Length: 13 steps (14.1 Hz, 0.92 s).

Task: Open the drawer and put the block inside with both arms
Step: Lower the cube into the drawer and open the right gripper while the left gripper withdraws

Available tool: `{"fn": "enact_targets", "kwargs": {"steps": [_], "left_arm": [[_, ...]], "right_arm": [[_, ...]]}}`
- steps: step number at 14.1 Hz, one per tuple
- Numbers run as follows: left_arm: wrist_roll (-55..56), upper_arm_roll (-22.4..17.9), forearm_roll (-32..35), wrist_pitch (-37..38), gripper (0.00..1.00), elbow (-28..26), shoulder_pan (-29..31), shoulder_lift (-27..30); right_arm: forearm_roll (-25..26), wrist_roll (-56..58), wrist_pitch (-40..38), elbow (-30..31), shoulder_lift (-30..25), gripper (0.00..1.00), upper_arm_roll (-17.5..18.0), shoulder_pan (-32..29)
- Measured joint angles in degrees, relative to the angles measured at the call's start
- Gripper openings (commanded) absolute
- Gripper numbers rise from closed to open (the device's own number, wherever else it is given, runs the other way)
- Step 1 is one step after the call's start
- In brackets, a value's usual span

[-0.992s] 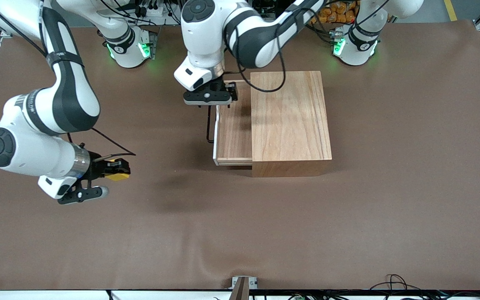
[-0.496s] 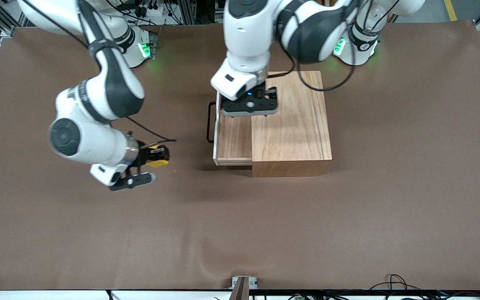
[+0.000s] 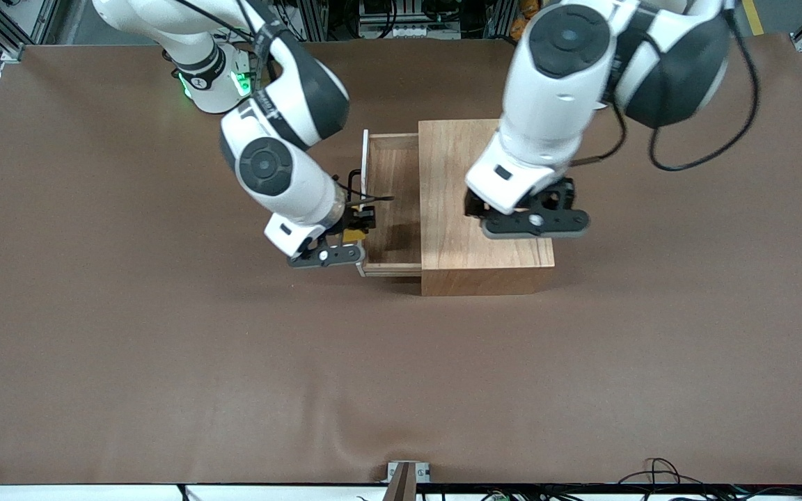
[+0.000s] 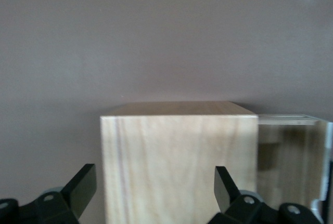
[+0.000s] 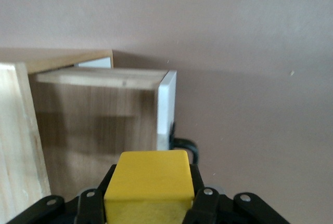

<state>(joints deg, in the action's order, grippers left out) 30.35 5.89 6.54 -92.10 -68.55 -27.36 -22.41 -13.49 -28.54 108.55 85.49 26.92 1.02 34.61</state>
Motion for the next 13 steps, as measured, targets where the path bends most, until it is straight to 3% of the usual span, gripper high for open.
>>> {"fn": "enact_targets", "kwargs": {"steps": [7,10,11,12,13], "left_arm": [[-17.05,0.34,-3.71,2.37,1.00,-0.08,12.76,1.74],[-22.04,3.24,-3.79,4.36,1.00,-0.15,19.52,3.21],[-23.03,3.81,-3.95,5.19,1.00,-0.21,21.41,4.06],[-23.60,3.94,-4.08,6.12,1.00,-0.35,22.56,5.03],[-23.66,4.07,-4.10,7.39,1.00,-0.61,23.47,6.21]], "right_arm": [[0.02,-6.50,3.85,1.15,3.14,0.15,-0.15,5.49],[0.02,-7.82,7.45,1.96,5.08,0.17,-0.13,7.22],[0.02,-8.07,8.09,2.28,5.42,0.24,-0.13,7.58],[0.02,-8.15,8.27,2.42,5.53,0.52,-0.13,7.77],[0.01,-8.18,8.27,2.49,5.53,1.00,-0.13,7.80]]}}
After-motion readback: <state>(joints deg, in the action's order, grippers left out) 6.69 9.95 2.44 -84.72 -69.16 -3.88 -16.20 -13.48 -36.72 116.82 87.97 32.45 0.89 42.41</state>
